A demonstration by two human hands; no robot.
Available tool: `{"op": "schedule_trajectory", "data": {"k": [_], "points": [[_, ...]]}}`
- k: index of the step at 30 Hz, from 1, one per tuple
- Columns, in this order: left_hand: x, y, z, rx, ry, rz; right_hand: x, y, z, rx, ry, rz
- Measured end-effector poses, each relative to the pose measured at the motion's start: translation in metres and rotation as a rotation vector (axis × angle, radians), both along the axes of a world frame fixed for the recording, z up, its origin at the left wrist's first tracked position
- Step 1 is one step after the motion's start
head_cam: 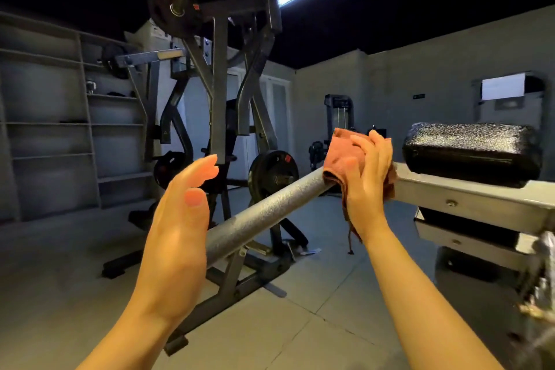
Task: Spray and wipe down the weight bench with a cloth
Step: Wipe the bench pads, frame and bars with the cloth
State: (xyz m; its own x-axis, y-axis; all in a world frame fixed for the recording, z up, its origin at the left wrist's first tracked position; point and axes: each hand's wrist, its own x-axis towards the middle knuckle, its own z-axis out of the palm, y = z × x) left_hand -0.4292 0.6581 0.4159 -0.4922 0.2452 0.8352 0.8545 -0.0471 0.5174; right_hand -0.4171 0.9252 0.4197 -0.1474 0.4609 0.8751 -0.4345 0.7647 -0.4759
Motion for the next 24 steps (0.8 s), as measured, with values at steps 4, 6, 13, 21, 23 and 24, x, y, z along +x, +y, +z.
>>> {"op": "schedule_trajectory", "data": {"k": [4, 6, 13, 21, 23, 24], "points": [[0.0, 0.001, 0.0, -0.005, 0.004, -0.001, 0.004, -0.056, -0.015, 0.057, 0.032, 0.13], [-0.001, 0.002, 0.0, 0.026, 0.005, -0.025, 0.004, -0.08, -0.024, 0.107, 0.073, 0.144], [0.0, 0.0, -0.002, 0.071, -0.024, -0.074, 0.005, -0.08, -0.02, 0.418, 0.147, 0.067], [0.002, 0.001, -0.003, 0.026, 0.006, 0.009, 0.006, 0.054, 0.026, 0.022, -0.026, -0.043], [0.001, 0.002, -0.004, 0.039, 0.023, 0.017, 0.008, 0.05, 0.03, -0.085, -0.022, -0.038], [0.0, 0.002, -0.005, 0.044, 0.026, 0.018, 0.008, 0.04, 0.029, -0.094, 0.012, -0.044]]}}
